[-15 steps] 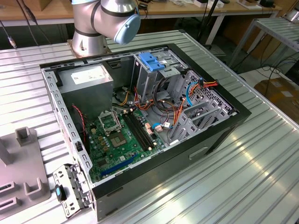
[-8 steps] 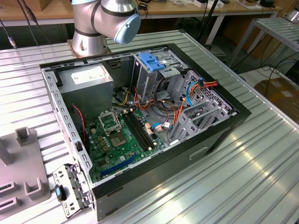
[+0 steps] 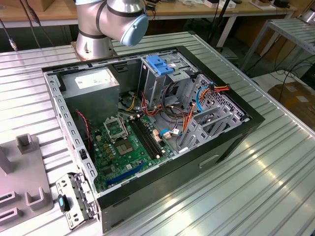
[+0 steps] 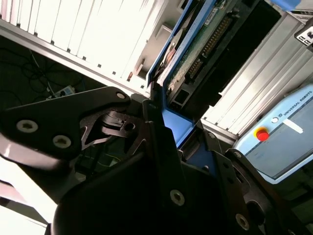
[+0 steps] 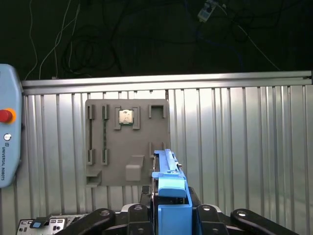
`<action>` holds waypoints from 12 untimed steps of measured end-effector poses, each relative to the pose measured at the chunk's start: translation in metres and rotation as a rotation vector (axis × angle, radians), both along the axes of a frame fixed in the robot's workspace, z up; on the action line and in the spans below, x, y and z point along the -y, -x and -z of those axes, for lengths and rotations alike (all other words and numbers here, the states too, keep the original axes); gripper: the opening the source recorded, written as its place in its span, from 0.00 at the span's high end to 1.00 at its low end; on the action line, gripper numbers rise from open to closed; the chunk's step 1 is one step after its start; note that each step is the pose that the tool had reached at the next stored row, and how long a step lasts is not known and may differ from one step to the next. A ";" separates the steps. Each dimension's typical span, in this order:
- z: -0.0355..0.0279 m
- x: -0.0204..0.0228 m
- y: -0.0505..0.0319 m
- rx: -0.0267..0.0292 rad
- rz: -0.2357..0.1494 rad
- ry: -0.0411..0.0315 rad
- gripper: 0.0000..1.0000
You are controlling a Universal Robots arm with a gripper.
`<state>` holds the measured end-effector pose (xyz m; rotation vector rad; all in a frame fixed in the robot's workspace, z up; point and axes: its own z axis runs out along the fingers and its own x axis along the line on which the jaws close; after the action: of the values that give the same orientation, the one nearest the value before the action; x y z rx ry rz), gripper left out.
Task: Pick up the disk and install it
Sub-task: 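Pick up the disk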
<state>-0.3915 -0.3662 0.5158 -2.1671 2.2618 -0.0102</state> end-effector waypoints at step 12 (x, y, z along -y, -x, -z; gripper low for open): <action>-0.0001 0.0000 -0.0115 -0.0001 0.000 0.0001 0.63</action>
<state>-0.3801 -0.3662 0.5158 -2.1672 2.2619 -0.0102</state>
